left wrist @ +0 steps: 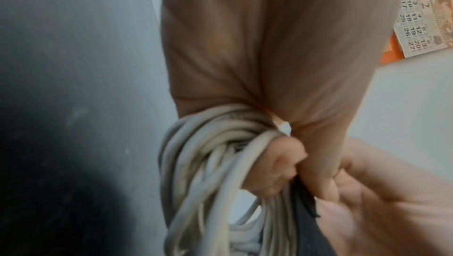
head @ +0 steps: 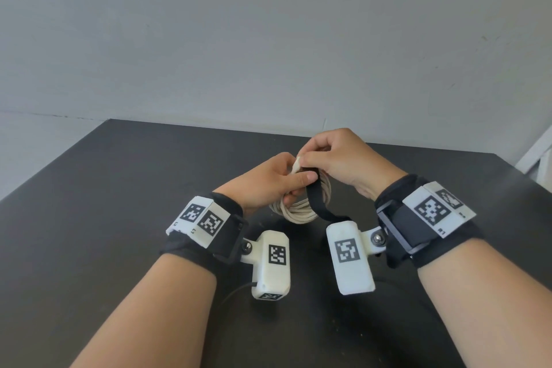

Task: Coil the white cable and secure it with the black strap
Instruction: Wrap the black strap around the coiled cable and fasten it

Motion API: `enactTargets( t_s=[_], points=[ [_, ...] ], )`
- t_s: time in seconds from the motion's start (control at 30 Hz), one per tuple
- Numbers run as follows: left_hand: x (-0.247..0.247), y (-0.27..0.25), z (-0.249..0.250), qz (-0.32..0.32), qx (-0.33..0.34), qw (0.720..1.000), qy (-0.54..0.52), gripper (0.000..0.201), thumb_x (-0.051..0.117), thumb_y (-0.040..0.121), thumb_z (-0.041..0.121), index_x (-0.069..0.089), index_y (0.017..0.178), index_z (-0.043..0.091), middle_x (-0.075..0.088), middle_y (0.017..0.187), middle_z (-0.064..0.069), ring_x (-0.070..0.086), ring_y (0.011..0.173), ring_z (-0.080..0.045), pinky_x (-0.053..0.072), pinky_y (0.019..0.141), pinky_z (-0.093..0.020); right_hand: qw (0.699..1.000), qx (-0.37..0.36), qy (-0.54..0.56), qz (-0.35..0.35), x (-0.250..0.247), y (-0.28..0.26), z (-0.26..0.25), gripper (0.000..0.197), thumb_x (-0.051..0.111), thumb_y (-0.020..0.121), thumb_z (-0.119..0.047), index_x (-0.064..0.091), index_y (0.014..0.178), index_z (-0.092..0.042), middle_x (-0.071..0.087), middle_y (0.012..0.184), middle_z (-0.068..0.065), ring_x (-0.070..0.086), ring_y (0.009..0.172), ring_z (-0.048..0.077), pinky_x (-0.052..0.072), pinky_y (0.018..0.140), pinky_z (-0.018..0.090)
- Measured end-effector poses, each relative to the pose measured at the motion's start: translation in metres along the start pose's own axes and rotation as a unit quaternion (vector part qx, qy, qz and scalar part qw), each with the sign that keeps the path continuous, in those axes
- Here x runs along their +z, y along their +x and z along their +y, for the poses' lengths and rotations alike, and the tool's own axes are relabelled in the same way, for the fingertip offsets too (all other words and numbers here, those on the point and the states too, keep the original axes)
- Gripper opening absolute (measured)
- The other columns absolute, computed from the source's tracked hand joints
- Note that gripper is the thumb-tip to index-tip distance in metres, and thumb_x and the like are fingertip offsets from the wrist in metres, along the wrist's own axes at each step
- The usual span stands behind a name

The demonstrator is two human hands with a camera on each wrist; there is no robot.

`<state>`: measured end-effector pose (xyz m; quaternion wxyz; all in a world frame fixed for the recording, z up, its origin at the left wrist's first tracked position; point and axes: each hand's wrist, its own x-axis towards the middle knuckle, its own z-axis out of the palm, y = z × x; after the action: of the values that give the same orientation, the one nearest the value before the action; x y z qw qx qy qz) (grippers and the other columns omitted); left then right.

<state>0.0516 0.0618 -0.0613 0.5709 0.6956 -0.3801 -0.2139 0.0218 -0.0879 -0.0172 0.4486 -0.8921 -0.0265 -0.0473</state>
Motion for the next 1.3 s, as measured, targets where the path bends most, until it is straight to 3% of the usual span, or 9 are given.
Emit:
enactTargets(
  t_s=[0.2, 0.3, 0.47, 0.53, 0.73, 0.87, 1.03, 1.2, 1.3],
  points=[
    [0.0, -0.001, -0.003, 0.064, -0.019, 0.996, -0.051, 0.026, 0.05, 0.096, 0.034, 0.046, 0.093, 0.008, 0.048, 0.057, 0.0, 0.043, 0.049, -0.011, 0.047, 0.058, -0.027, 0.994, 0.031, 0.099, 0.037, -0.001, 0.0, 0.011, 0.002, 0.075, 0.074, -0.014, 0.075, 0.076, -0.014, 0.074, 0.078, -0.001, 0.069, 0.08, 0.01, 0.053, 0.082, 0.026],
    [-0.001, 0.0, -0.005, 0.086, -0.034, 0.995, -0.043, 0.018, 0.045, 0.099, 0.027, 0.044, 0.095, 0.01, 0.049, 0.061, 0.002, 0.041, 0.049, -0.009, 0.044, 0.053, -0.025, 0.994, 0.022, 0.092, 0.051, 0.0, 0.0, 0.017, 0.002, 0.076, 0.077, -0.015, 0.074, 0.077, -0.016, 0.074, 0.08, -0.001, 0.069, 0.082, 0.012, 0.054, 0.084, 0.028],
    [-0.007, -0.002, -0.006, 0.1, -0.056, 0.988, -0.104, 0.011, 0.043, 0.1, 0.02, 0.041, 0.094, 0.011, 0.044, 0.064, -0.002, 0.036, 0.045, -0.008, 0.041, 0.048, -0.022, 0.995, -0.021, 0.017, 0.092, -0.001, 0.0, 0.028, 0.007, 0.074, 0.081, -0.019, 0.069, 0.077, -0.017, 0.07, 0.08, -0.001, 0.064, 0.071, 0.011, 0.05, 0.057, 0.023],
    [-0.007, -0.002, -0.005, 0.1, -0.055, 0.987, -0.112, 0.012, 0.042, 0.1, 0.02, 0.04, 0.092, 0.012, 0.044, 0.063, -0.002, 0.036, 0.045, -0.008, 0.041, 0.047, -0.022, 0.996, -0.01, 0.054, 0.076, 0.001, -0.001, 0.028, 0.007, 0.073, 0.082, -0.018, 0.069, 0.079, -0.013, 0.07, 0.075, -0.001, 0.065, 0.068, 0.009, 0.05, 0.055, 0.02],
    [-0.01, 0.0, -0.009, 0.133, -0.068, 0.982, -0.113, 0.011, 0.045, 0.099, 0.022, 0.045, 0.108, 0.015, 0.043, 0.064, -0.002, 0.033, 0.045, -0.009, 0.038, 0.047, -0.023, 0.991, 0.02, 0.119, 0.051, 0.0, -0.001, 0.031, 0.009, 0.079, 0.075, -0.009, 0.074, 0.08, -0.015, 0.074, 0.077, -0.001, 0.07, 0.077, 0.012, 0.056, 0.077, 0.024],
    [-0.009, 0.0, -0.011, 0.113, -0.061, 0.987, -0.101, 0.014, 0.043, 0.1, 0.019, 0.051, 0.112, 0.021, 0.042, 0.062, 0.0, 0.032, 0.045, -0.009, 0.038, 0.046, -0.023, 0.99, -0.01, 0.095, 0.107, 0.001, 0.002, 0.028, 0.024, 0.083, 0.069, -0.01, 0.066, 0.083, -0.018, 0.072, 0.087, 0.002, 0.07, 0.085, 0.017, 0.056, 0.078, 0.03],
    [-0.007, -0.001, -0.009, 0.077, -0.059, 0.991, -0.089, 0.017, 0.04, 0.101, 0.024, 0.053, 0.098, 0.012, 0.039, 0.065, -0.002, 0.033, 0.045, -0.007, 0.041, 0.048, -0.02, 0.989, -0.042, 0.055, 0.129, 0.006, 0.001, 0.02, 0.025, 0.082, 0.072, -0.017, 0.058, 0.079, -0.01, 0.069, 0.069, 0.006, 0.06, 0.051, 0.014, 0.047, 0.049, 0.024],
    [-0.007, -0.001, -0.011, 0.059, -0.06, 0.993, -0.079, 0.028, 0.04, 0.101, 0.027, 0.053, 0.114, 0.006, 0.04, 0.066, 0.0, 0.035, 0.046, -0.006, 0.043, 0.05, -0.021, 0.986, -0.038, 0.063, 0.149, 0.008, 0.001, 0.022, 0.023, 0.083, 0.071, -0.019, 0.062, 0.074, -0.009, 0.07, 0.068, 0.006, 0.06, 0.049, 0.011, 0.052, 0.055, 0.025],
    [-0.006, -0.001, -0.011, 0.052, -0.063, 0.994, -0.078, 0.028, 0.041, 0.101, 0.027, 0.051, 0.115, 0.006, 0.04, 0.066, 0.0, 0.035, 0.046, -0.005, 0.043, 0.05, -0.021, 0.986, -0.041, 0.106, 0.122, 0.009, 0.0, 0.022, 0.015, 0.081, 0.072, -0.011, 0.068, 0.079, -0.008, 0.073, 0.077, 0.007, 0.067, 0.062, 0.015, 0.055, 0.063, 0.026]
  ],
)
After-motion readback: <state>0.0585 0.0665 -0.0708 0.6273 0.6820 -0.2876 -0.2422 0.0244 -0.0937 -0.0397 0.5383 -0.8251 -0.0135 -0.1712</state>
